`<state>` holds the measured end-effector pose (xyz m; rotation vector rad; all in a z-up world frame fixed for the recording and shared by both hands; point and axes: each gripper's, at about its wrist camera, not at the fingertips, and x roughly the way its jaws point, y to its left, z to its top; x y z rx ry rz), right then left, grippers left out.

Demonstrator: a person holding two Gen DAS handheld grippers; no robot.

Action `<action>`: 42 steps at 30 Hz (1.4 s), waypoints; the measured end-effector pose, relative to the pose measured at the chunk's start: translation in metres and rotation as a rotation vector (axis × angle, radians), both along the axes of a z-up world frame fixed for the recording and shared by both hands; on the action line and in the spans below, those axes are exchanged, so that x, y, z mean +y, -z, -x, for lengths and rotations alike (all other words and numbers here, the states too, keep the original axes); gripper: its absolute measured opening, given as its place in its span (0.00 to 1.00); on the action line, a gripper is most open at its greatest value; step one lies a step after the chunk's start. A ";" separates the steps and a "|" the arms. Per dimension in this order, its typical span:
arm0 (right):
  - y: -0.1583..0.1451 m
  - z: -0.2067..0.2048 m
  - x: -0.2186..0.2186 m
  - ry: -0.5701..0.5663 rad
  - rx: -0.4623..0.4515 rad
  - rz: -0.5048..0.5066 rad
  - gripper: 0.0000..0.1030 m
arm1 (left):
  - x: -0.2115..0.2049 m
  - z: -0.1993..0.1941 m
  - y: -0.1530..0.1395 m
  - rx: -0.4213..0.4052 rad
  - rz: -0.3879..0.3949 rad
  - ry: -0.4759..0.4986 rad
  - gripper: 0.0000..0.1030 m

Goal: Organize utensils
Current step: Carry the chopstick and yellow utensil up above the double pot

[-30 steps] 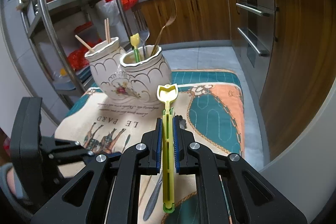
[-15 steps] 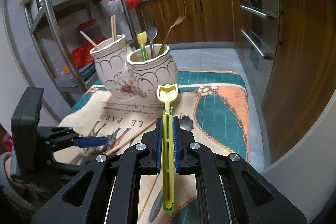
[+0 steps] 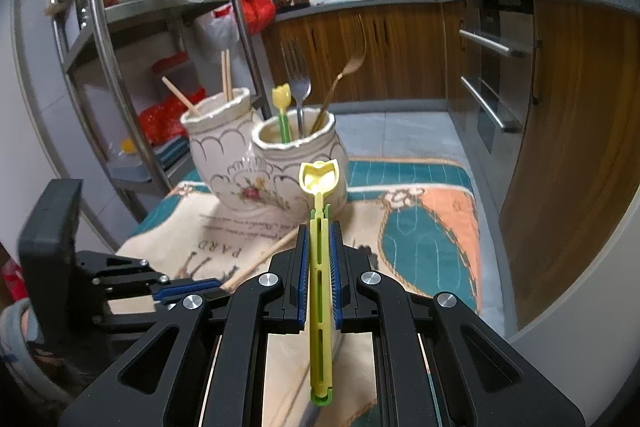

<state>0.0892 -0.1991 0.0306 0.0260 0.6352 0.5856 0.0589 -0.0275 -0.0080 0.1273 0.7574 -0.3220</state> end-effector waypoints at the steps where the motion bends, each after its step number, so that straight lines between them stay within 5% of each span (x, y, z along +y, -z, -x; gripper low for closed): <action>1: -0.001 -0.001 0.001 0.002 -0.006 -0.006 0.10 | 0.005 0.004 -0.004 -0.038 0.022 0.006 0.06; 13: -0.028 -0.012 0.007 0.059 -0.108 -0.145 0.10 | 0.055 0.007 -0.066 -0.347 0.196 -0.047 0.06; 32: -0.050 -0.075 0.038 0.087 -0.240 -0.283 0.10 | 0.102 -0.088 -0.104 -0.457 0.501 -0.116 0.06; 42: -0.036 -0.108 0.053 0.048 -0.213 -0.348 0.10 | 0.094 -0.110 -0.095 -0.509 0.434 -0.167 0.06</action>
